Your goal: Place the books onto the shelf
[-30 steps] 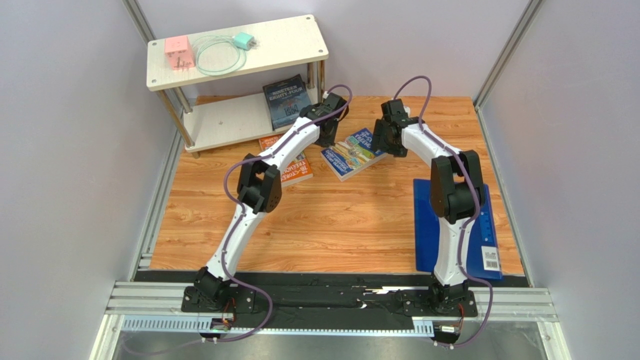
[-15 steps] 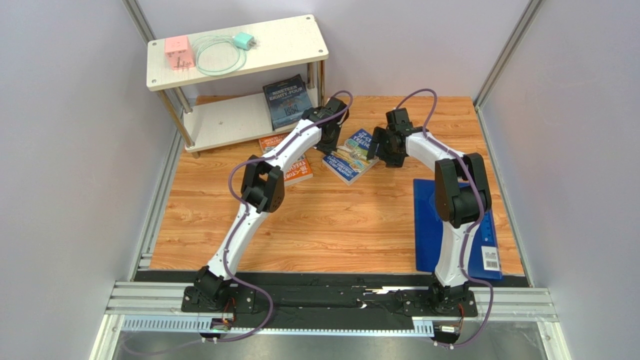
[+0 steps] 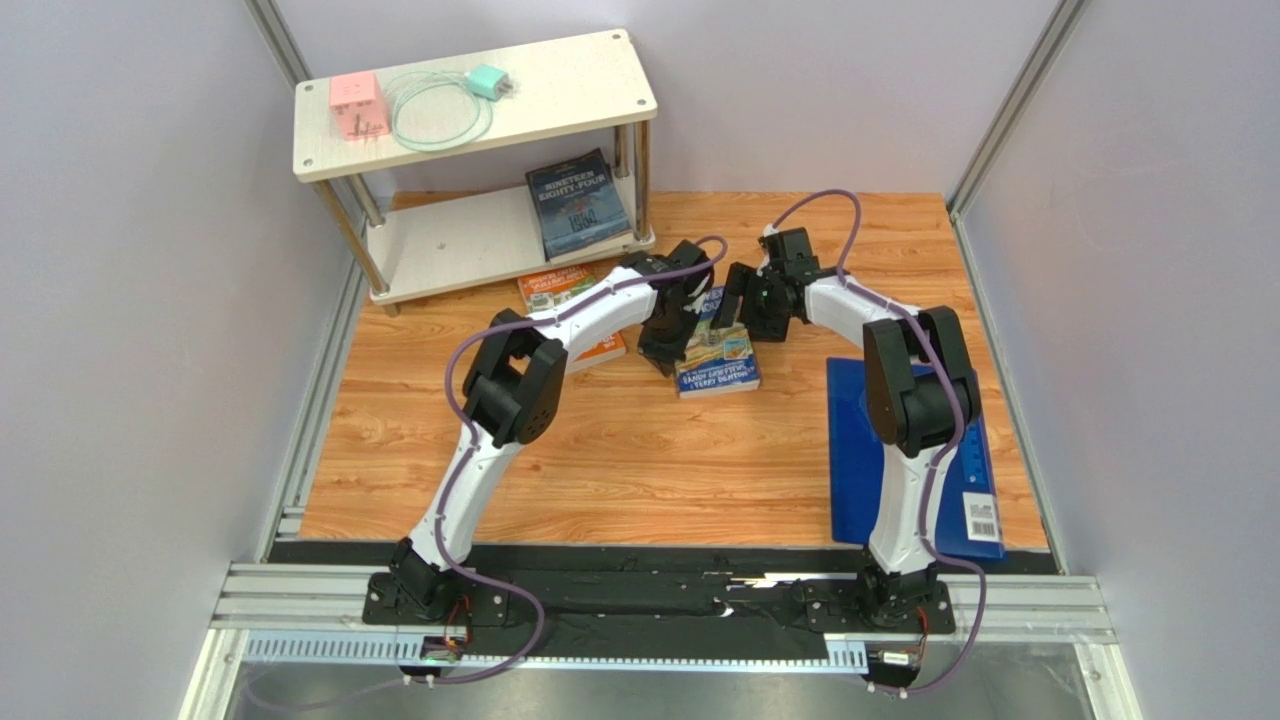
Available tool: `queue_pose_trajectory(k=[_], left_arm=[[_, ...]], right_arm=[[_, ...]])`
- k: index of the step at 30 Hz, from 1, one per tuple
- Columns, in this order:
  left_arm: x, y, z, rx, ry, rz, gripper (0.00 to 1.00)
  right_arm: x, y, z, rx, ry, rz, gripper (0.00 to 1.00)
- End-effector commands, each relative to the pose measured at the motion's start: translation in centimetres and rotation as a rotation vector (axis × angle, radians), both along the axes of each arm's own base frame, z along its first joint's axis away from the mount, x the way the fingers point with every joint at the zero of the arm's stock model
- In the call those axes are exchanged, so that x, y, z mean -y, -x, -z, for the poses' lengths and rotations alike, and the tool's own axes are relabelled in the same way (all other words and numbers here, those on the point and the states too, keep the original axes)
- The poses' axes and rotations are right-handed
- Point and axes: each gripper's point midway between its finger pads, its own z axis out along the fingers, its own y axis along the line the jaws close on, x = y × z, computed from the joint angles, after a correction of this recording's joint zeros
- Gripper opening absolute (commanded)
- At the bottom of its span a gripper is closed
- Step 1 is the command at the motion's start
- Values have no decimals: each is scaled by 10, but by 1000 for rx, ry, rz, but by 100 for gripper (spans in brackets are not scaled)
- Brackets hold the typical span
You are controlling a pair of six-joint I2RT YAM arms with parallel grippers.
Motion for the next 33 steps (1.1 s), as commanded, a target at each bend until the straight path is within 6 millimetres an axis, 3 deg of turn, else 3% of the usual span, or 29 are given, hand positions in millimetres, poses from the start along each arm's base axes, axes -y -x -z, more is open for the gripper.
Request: queue_pose_trajectory(k=[1, 4, 10, 15, 18, 21, 25, 28, 33], left_arm=[[13, 19, -7, -16, 74, -47, 0], [9, 18, -8, -3, 57, -66, 0], [-2, 11, -7, 10, 16, -137, 0], [-13, 3, -5, 19, 2, -200, 0], [-12, -2, -8, 21, 24, -207, 0], [-8, -6, -11, 32, 36, -210, 0], [-6, -11, -14, 39, 52, -220, 0], [-3, -16, -15, 52, 67, -224, 0], [13, -17, -18, 23, 136, -212, 0]], right_arm=[[-31, 22, -14, 15, -132, -109, 72], [-41, 30, -20, 25, -206, -153, 70], [-61, 44, -62, 93, -348, -281, 68], [-67, 61, -79, 75, -401, -360, 68], [-69, 67, -78, 66, -422, -383, 68], [-70, 70, -65, 20, -432, -393, 67], [-72, 74, -37, -65, -442, -388, 57], [-77, 77, -30, -85, -474, -401, 49], [-80, 76, -26, -79, -470, -399, 45]])
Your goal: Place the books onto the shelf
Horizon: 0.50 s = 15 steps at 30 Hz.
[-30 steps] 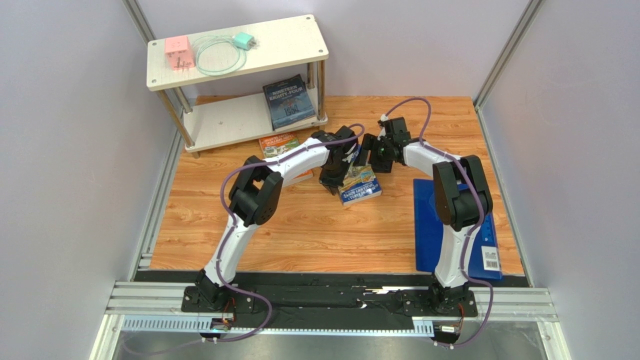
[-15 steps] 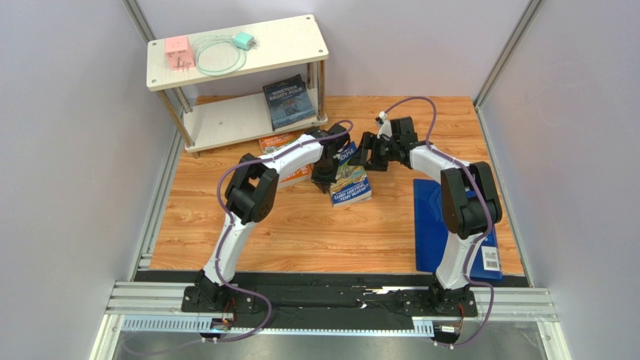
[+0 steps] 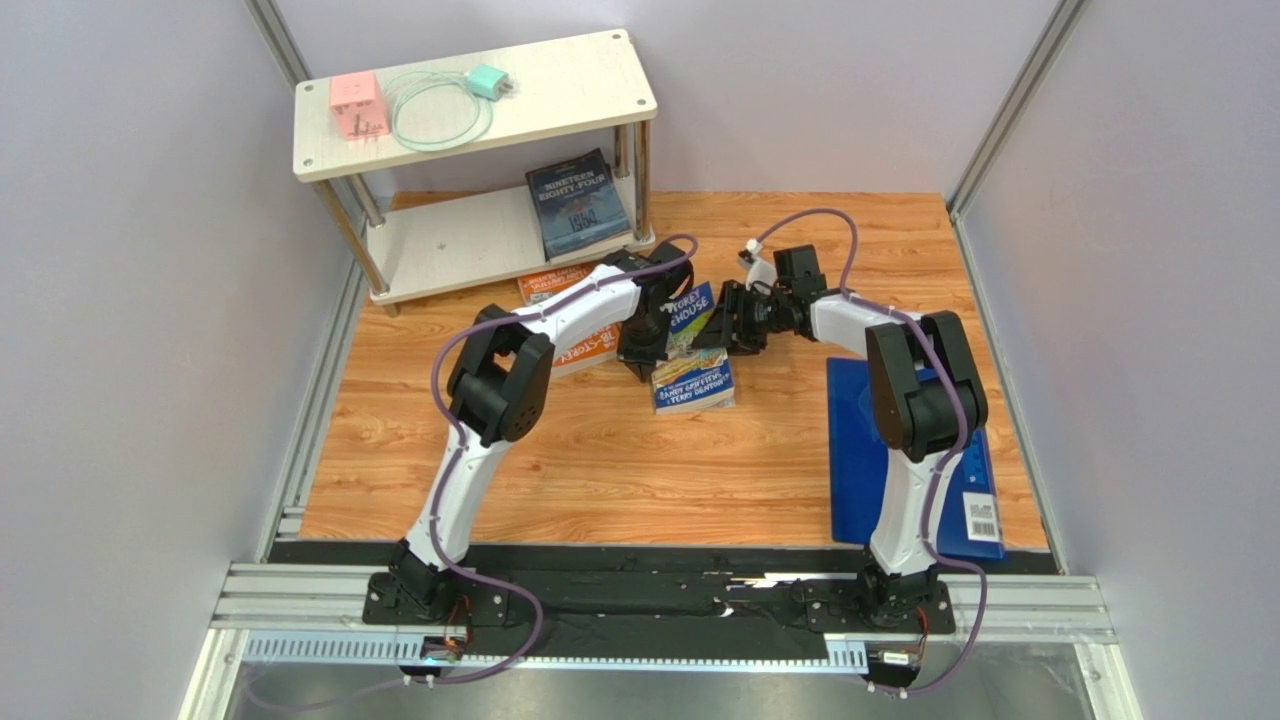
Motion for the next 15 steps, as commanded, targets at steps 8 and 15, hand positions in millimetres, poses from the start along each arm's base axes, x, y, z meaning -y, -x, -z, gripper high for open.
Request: queue_pose_trajectory(k=[8, 15], left_arm=[[12, -15, -43, 193, 129, -13, 29], [-23, 19, -100, 337, 218, -26, 70]], right_arm=[[-26, 20, -25, -6, -87, -73, 0], [-34, 17, -83, 107, -170, -51, 0]])
